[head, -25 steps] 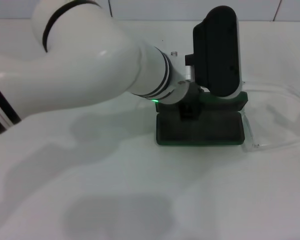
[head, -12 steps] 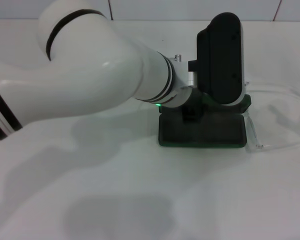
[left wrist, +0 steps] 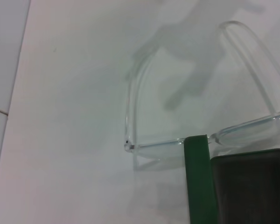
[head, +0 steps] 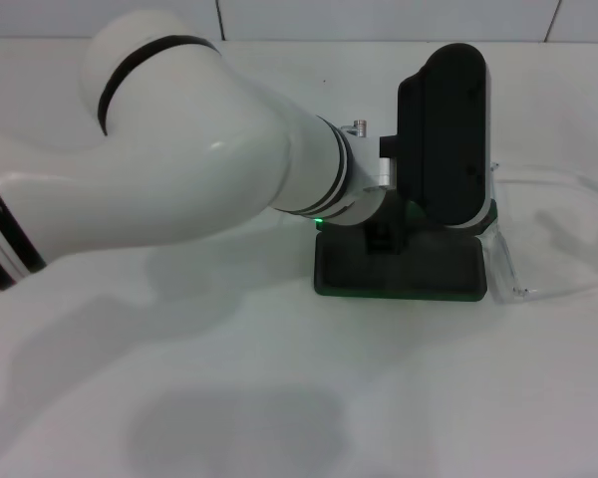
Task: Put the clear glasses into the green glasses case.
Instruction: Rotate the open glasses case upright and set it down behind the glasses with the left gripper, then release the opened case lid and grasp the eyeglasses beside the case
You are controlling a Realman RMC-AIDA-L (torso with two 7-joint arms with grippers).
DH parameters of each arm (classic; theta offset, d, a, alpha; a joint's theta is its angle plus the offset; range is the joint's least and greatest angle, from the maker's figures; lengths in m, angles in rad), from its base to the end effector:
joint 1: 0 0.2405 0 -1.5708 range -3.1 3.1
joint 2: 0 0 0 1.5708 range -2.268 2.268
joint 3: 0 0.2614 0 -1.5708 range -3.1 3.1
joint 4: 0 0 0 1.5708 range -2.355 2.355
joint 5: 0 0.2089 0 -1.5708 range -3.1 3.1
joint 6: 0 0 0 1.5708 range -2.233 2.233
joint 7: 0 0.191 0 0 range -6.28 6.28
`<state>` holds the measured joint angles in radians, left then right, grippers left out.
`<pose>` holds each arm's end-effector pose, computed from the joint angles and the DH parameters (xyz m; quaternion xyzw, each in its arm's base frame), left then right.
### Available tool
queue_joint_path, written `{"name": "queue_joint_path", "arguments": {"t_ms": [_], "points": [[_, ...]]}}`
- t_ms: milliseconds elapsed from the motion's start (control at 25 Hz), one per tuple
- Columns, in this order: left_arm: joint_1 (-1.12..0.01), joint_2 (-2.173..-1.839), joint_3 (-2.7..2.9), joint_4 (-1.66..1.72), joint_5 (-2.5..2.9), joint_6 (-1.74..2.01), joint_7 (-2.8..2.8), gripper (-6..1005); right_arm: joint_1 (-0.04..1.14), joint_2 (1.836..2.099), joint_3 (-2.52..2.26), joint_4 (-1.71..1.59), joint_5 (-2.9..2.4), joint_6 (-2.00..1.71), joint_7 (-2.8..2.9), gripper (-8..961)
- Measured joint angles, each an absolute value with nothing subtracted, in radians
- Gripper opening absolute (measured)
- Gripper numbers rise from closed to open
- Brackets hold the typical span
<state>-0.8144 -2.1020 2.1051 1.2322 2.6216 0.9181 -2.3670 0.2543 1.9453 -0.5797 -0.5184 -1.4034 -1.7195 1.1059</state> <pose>-0.0864 0.3651 -0.1808 -0.9537 0.1678 0.1669 0.1854 0.3059 0.3066 0.0892 -0.8076 0.1755 0.4329 0.3601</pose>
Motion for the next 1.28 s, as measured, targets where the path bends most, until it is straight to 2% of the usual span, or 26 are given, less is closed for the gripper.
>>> {"name": "queue_joint_path", "arguments": {"t_ms": [320,680,1000,1280], "points": [[-0.813,-2.1,2.102,1.253,2.619,0.928,-2.367,395,0.25,1.944,-0.58,-0.518,-1.408,-1.72,1.106,870],[-0.769,-2.096,2.054,1.391,2.616,1.03,-2.367,408,0.253,1.934,-0.588,-0.521,-1.421,-1.714,1.114,869],[-0.592,-2.094,1.805,1.743,2.57,1.167,-2.365,408,0.309,1.914,-0.595,-0.659,-1.597,-1.699,1.398,865],[-0.405,-2.092,1.467,1.894,2.138,1.235,-2.215,406,0.346,1.931,-0.63,-0.994,-1.828,-1.718,1.86,816]]}}
